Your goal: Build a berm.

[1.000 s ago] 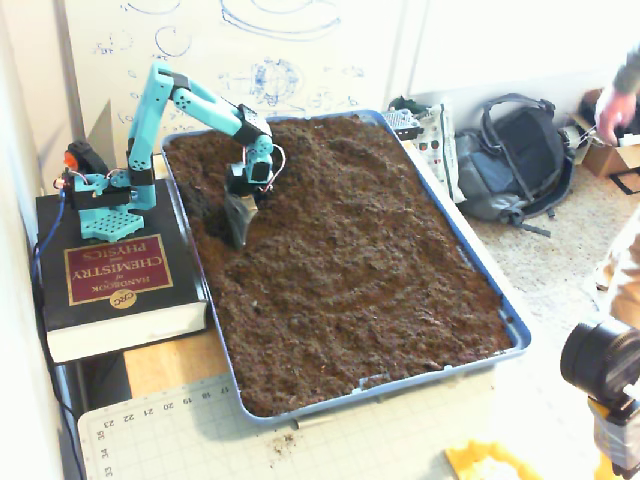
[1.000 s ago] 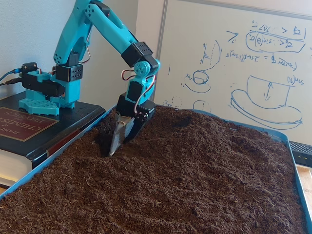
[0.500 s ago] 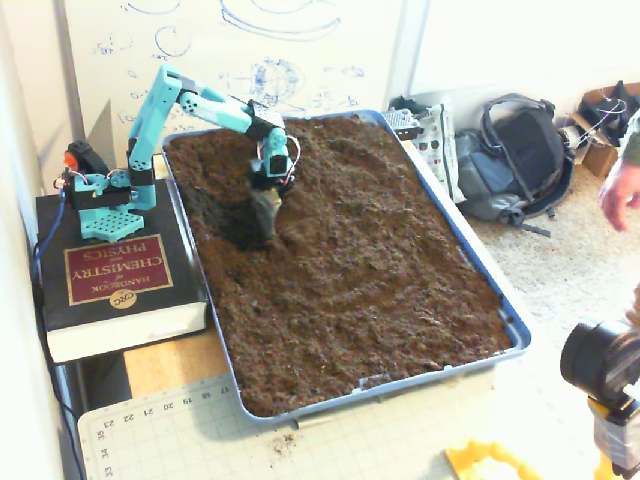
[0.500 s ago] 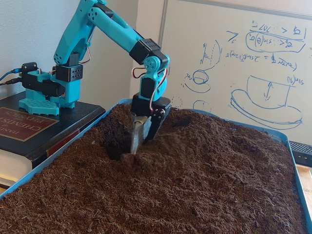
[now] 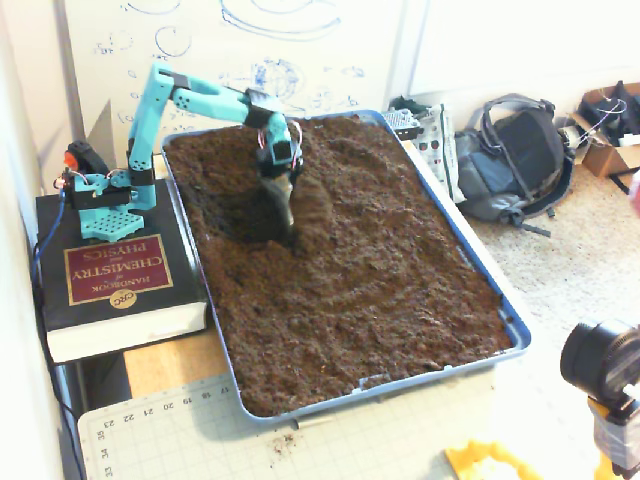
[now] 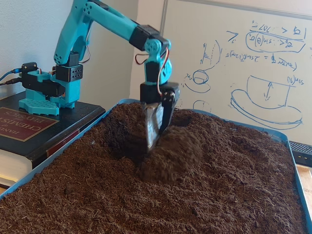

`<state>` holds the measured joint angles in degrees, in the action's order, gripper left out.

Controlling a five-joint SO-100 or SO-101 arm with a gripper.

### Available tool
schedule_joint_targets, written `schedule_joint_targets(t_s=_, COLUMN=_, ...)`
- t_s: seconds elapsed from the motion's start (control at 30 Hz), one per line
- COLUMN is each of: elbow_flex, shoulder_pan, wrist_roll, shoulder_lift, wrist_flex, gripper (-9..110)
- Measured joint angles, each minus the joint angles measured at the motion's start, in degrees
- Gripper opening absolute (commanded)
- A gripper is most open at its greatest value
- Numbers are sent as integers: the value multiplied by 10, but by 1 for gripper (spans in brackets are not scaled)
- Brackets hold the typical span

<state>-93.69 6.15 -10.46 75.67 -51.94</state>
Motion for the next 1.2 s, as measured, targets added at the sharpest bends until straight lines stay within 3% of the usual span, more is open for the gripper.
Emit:
schedule_joint_targets(t_s=0.57, elbow_flex=-23, shoulder_pan=12, wrist_roll=-8, shoulder_lift=221, wrist_flex=-20, gripper=0)
schedule_joint_targets(t_s=0.97, elbow_flex=-242, shoulder_pan=156, wrist_roll=-227, shoulder_lift=224, wrist_flex=-95, gripper=0)
schedule_joint_targets(t_s=1.2, elbow_flex=-274, shoulder_pan=225, wrist_roll=-275, shoulder_lift=199, wrist_flex=-95, gripper=0)
